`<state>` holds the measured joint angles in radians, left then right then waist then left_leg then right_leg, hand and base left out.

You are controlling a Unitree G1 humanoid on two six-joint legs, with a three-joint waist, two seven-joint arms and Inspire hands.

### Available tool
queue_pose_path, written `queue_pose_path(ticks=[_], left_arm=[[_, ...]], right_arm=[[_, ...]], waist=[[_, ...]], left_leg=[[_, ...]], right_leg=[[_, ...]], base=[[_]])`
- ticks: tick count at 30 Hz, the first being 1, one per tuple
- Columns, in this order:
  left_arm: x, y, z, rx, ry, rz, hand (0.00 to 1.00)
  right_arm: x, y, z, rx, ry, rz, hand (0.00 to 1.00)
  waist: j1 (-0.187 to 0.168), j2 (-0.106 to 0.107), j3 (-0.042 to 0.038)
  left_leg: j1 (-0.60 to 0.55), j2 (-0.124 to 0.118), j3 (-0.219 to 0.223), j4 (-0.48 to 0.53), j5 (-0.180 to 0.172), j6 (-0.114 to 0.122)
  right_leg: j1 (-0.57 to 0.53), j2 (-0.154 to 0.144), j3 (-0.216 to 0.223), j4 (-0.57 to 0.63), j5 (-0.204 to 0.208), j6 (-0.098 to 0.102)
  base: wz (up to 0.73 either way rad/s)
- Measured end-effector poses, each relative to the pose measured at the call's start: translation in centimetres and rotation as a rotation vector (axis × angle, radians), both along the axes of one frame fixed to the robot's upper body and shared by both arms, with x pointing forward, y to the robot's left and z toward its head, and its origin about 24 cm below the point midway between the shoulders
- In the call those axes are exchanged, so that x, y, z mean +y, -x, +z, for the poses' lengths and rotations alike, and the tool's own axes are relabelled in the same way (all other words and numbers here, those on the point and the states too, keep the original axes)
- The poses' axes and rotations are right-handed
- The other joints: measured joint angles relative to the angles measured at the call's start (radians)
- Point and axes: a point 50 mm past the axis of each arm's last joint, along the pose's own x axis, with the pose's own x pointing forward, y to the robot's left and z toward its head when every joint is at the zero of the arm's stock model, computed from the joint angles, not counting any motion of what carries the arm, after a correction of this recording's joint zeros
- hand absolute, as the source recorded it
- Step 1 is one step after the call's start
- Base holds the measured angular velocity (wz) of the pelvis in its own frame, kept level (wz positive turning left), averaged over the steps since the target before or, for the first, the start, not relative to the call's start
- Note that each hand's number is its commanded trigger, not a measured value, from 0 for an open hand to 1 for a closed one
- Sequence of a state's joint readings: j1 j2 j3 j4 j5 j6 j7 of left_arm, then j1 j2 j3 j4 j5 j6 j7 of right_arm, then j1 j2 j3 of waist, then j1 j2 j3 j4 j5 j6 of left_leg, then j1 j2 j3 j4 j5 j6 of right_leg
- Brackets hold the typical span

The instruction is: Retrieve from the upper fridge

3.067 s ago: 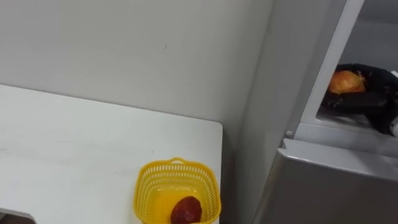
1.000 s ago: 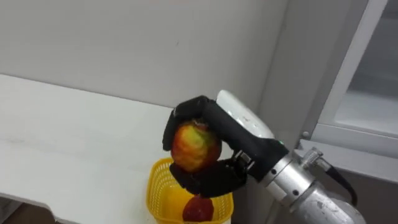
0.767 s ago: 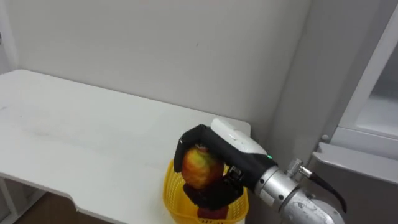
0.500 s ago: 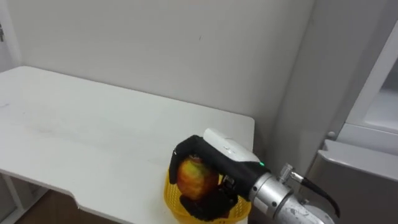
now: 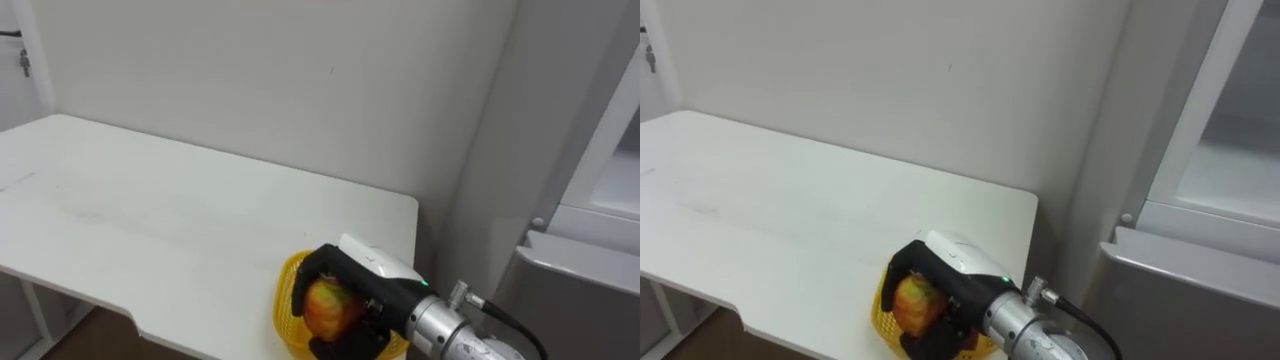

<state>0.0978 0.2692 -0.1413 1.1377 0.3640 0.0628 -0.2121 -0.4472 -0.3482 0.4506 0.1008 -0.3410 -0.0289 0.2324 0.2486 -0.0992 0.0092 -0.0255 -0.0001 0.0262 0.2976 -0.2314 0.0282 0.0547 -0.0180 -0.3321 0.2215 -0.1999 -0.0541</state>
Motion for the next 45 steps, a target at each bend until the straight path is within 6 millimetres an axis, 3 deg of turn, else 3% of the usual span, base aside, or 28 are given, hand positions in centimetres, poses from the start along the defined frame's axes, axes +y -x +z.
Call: queue_pose_path(ticks=[24,37,45], left_arm=[[0.2,-0.4,0.2,-0.021,-0.007,-0.003,0.00],[0.4,-0.1,0.2,-0.022,-0.014,0.020,0.00],[0.4,0.1,0.2,-0.023,-0.011,0.040,0.00]], right_arm=[[-0.7,-0.4,1.2,-0.041,-0.032,-0.027,0.00],[-1.5,-0.2,3.7,-0.056,-0.227,-0.013,0.00],[-2.1,0.8,7.5,-0.154,-0.382,0.030,0.00]], waist=[[-0.007,0.004,0.0027],[-0.026,-0.004,0.0035],[-0.072,0.003,0.0033]], left_leg=[[-0.001,-0.002,-0.002,-0.007,0.000,0.000],[0.019,-0.006,-0.005,-0.026,0.000,0.000],[0.020,-0.005,0.001,-0.030,0.000,0.000]], right_leg=[[-0.001,0.001,-0.001,-0.012,-0.001,0.001],[0.013,0.000,0.001,-0.020,-0.003,0.004],[0.014,0.000,0.007,-0.018,-0.002,0.004]], base=[[0.00],[0.01],[-0.02]])
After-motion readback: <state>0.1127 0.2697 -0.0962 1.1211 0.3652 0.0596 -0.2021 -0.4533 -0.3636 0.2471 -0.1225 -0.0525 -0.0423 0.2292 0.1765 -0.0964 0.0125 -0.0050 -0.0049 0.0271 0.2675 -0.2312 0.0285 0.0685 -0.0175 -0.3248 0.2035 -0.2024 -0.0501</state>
